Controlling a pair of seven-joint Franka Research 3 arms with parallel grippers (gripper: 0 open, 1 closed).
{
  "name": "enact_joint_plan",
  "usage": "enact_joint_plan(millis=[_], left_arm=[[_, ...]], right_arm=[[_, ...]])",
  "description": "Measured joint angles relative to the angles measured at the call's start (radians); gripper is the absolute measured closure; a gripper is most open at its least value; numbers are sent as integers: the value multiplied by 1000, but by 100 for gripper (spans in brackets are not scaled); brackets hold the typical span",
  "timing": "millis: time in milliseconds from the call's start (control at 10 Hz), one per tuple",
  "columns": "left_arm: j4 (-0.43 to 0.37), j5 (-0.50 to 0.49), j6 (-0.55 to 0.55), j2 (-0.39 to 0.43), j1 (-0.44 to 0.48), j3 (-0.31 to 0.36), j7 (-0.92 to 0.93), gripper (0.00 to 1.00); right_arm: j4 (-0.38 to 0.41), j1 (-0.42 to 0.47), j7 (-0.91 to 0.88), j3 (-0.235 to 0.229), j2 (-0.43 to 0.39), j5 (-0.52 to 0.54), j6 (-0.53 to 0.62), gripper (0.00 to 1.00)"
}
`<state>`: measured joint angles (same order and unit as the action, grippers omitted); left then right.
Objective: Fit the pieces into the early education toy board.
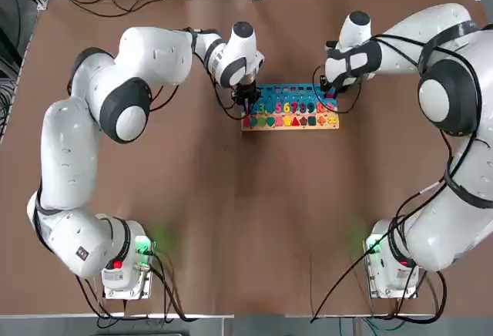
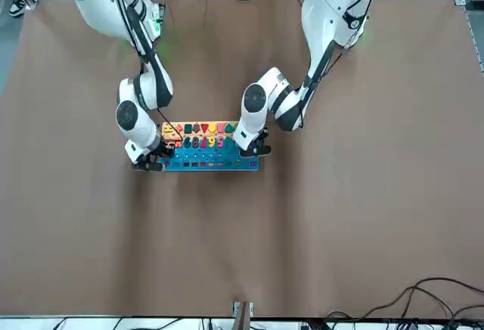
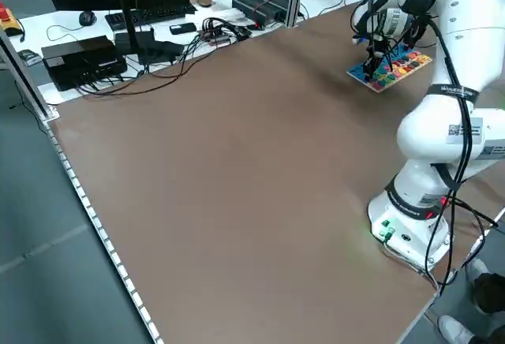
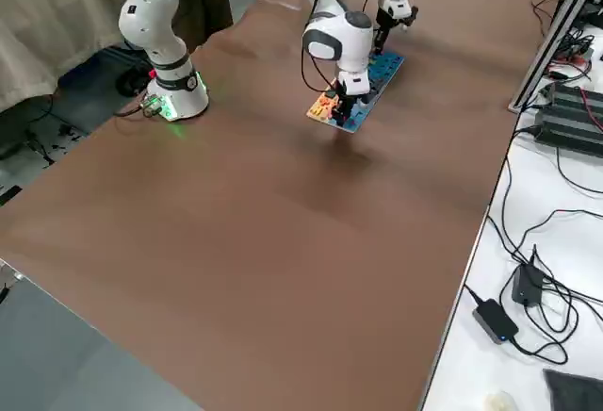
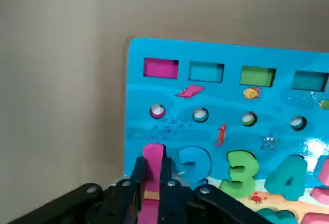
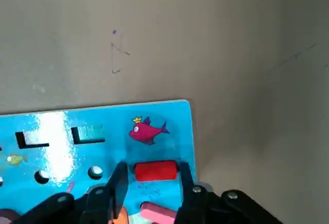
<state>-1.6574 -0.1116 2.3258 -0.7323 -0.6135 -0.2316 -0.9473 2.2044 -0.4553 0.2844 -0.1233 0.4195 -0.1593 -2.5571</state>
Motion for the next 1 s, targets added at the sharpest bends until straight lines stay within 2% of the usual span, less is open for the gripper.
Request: enact_joint_plan(millis=[100,200,300,400,500,800,1000], left_arm=[[0,0,0,0,0,0,0,85],[0,0,0,0,0,0,0,85],[0,0,0,0,0,0,-2,84],[0,0,0,-1,0,1,-4,73],[0,0,0,-1,0,3,-5,70],[9,0,0,0,3,5,-5,61],[21,-1,-17,26,16,6,-3,49]], right_arm=[[-3,-1,1,0,-14,0,11,48],[-6,-2,4,0,-34,0,20,44],[-8,-1,20,-1,-57,-1,26,29],[-11,-1,39,-2,-84,-2,37,16],[-16,0,47,-4,-116,-2,50,2],[-47,20,57,-31,-224,-2,115,1],[-95,65,27,-55,-278,17,223,1]])
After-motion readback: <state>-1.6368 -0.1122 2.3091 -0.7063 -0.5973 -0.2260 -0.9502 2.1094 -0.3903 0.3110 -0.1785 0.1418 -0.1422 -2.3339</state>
